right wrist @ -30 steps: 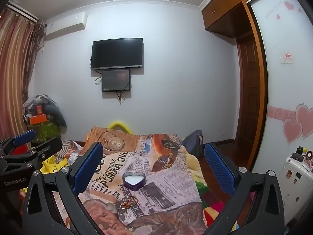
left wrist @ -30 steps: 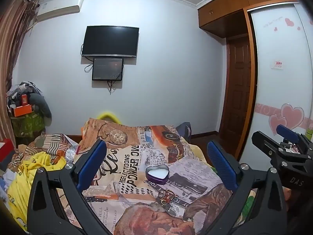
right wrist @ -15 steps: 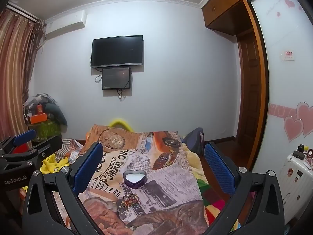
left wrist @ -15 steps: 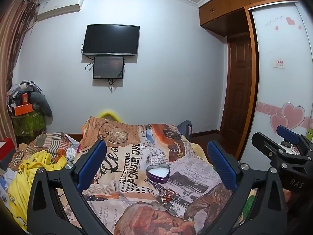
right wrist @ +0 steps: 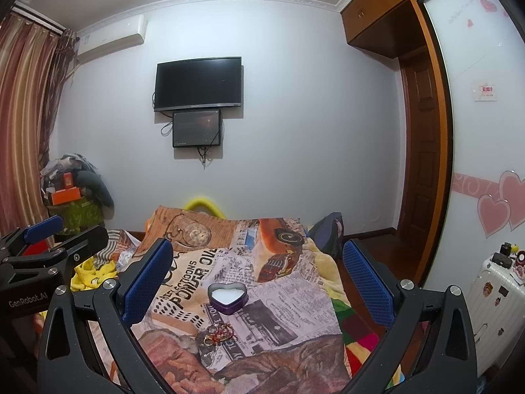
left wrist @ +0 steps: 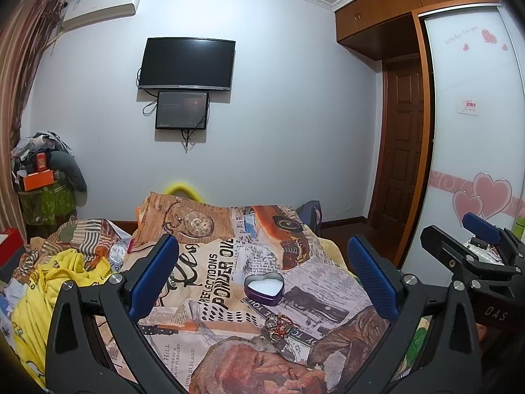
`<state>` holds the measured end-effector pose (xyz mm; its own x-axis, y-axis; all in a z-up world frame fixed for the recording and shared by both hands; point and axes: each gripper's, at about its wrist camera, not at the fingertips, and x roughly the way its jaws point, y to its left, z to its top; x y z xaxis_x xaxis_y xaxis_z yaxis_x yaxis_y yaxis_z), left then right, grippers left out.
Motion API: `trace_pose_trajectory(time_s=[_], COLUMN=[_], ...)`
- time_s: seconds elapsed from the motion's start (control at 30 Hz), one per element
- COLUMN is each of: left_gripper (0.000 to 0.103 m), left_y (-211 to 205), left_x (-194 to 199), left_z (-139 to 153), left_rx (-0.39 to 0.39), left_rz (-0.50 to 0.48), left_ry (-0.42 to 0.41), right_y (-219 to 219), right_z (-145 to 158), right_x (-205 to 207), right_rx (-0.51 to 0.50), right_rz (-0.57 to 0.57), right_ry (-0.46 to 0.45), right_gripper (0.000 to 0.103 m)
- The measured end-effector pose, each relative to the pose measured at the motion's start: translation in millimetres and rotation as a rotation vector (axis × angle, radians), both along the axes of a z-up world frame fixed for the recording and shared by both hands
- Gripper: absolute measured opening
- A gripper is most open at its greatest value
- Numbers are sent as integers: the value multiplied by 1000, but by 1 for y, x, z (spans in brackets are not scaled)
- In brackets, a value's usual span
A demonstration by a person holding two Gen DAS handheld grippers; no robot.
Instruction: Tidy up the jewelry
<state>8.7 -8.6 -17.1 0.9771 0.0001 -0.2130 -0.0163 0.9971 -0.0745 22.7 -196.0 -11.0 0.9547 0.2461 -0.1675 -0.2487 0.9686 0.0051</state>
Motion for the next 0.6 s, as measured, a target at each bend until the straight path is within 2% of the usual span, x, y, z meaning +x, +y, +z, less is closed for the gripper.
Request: trace_pose_trajectory(time_s=[0.6], left_gripper=[103], left_y=[-1], left_x=[1], left_z=[1], left_rx=[-3], left_rz=[-2], left_ry=[1], right_y=[-1], right_z=[2], right_x=[0], right_rx=[1], right_rz=[-1], right_ry=[1], right_gripper=[103])
